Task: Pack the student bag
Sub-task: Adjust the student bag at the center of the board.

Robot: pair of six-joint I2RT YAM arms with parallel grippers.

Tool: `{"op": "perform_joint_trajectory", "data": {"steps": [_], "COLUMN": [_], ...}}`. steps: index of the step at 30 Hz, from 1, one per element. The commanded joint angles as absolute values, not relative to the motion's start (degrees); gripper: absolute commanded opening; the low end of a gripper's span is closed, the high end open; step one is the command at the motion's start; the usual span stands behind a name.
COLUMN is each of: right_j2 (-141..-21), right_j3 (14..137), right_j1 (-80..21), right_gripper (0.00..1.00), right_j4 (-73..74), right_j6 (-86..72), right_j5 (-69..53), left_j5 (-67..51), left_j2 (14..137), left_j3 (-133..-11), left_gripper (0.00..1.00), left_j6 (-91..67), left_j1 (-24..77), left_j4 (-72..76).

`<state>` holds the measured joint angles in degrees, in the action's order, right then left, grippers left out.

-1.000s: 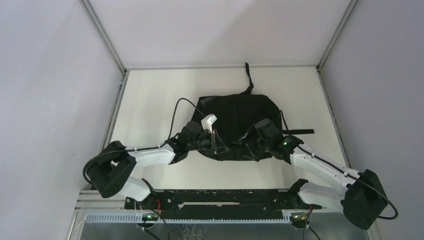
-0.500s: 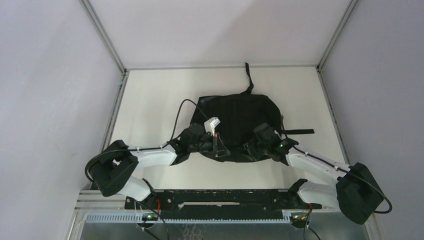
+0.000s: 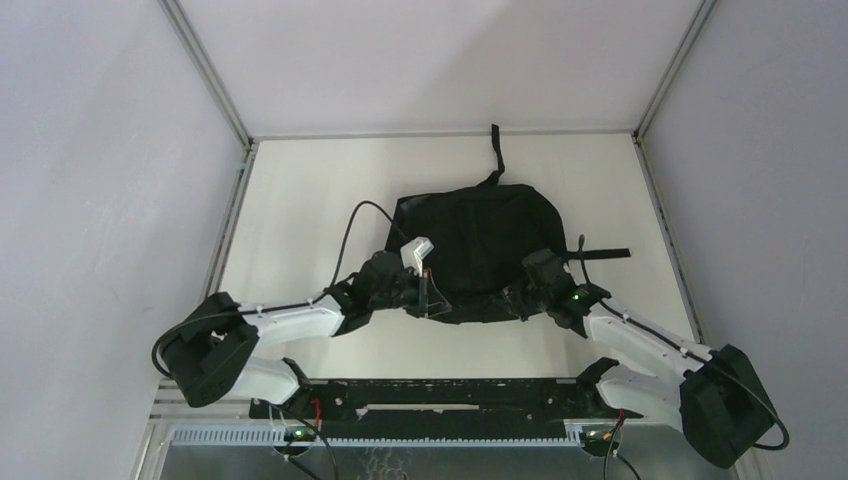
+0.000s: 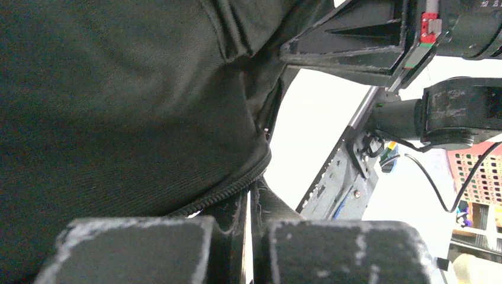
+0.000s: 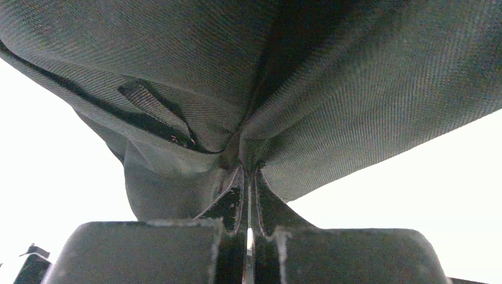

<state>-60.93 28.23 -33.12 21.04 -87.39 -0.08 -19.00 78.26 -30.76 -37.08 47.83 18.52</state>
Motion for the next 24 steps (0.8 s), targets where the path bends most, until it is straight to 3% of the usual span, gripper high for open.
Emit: {"op": "perform_joint_trajectory", "data": {"steps": [1,14,21,24], "right_j2": [-57.29,-49.29,-49.33,-47.30], "right_j3": [25.72,24.22,27.93,28.97], "right_j1": [-29.97,-12.89,-7.74,-8.80], "right_gripper": [0.00,0.00,0.00,0.29], "right_j4": [26.36,30.45,26.37,27.07], "right_j6": [-84.97,-65.07,-51.34,-47.64], "right_j5": [6.37,4.66,-5.89,-6.60], "left_j5": [-15.64,-14.13,-18.31,-19.00], "left_j2": [74.64,67.38,66.84,67.54], "left_j3": [-28.40,-25.77,-27.80,-29.44], "left_gripper": [0.00,0.00,0.00,0.00], "left_j6": [-35.60,-30.86,-30.81,-31.08], "left_j1": [46.41,39.99,40.57,42.32], "left_j4": [16.75,8.18,6.94,6.58]}}
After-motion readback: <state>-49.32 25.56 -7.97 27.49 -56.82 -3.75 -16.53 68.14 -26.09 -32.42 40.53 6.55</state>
